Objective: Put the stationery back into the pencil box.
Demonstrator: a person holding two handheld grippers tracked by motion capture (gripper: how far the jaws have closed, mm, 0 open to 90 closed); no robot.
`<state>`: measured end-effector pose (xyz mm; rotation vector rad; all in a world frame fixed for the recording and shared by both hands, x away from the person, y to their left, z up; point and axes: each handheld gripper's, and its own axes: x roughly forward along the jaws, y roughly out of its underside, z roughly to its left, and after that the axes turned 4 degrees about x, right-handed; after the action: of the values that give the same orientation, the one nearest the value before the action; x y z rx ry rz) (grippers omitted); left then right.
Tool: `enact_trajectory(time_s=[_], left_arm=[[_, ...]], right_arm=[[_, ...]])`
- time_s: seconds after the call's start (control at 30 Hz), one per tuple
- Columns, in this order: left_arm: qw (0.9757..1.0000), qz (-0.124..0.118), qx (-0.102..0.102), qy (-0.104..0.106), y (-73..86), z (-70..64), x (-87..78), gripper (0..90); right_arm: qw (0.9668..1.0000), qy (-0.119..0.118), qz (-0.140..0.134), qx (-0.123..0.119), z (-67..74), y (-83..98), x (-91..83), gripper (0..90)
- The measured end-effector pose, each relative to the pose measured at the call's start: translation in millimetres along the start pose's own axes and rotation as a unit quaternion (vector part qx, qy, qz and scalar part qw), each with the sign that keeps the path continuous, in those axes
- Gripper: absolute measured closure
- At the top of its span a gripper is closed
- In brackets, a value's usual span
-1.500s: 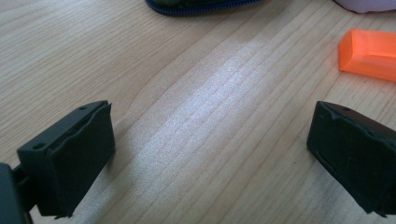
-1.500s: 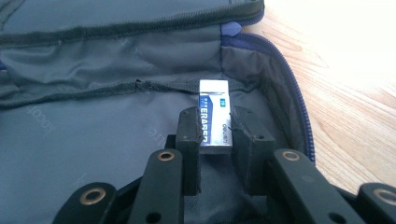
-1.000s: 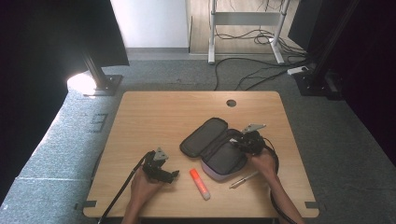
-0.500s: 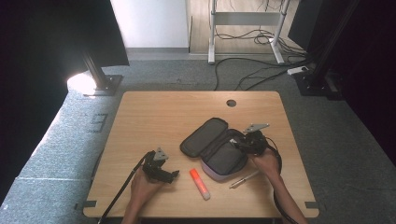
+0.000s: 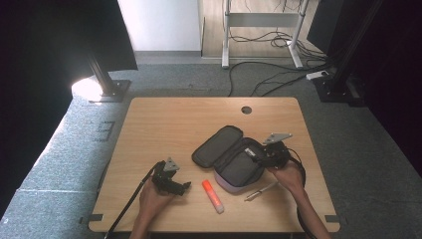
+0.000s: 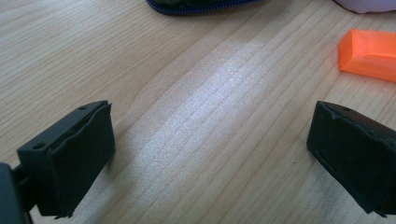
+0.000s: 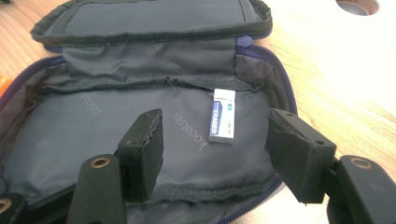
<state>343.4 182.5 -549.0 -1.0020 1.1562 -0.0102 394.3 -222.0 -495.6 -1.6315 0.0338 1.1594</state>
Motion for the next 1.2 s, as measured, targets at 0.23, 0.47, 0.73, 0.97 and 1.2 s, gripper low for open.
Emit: enact_trajectory(time_s=[0.23,0.47,0.73,0.97,1.2], left_arm=[[1.0000,0.000,0.000,0.000,0.0,0.1,0.0,0.6],[1.0000,0.000,0.000,0.000,0.0,0.0,0.0,0.6],[1.0000,0.000,0.000,0.000,0.0,0.0,0.0,0.6],[1.0000,0.000,0.000,0.000,0.0,0.0,0.0,0.6],[1.0000,0.000,0.000,0.000,0.0,-0.3,-0.1,0.6]], right_arm=[[1.0000,-0.004,-0.008,-0.003,-0.1,6.1,-11.0,32.6],[1.0000,-0.004,-0.008,-0.004,0.9,13.3,-19.4,28.9],[1.0000,0.000,-0.001,-0.009,4.2,23.8,-25.2,22.1],[1.0000,0.004,0.004,0.002,3.7,34.5,-29.0,16.5],[1.0000,0.001,0.005,0.002,4.2,47.3,-33.7,16.3]])
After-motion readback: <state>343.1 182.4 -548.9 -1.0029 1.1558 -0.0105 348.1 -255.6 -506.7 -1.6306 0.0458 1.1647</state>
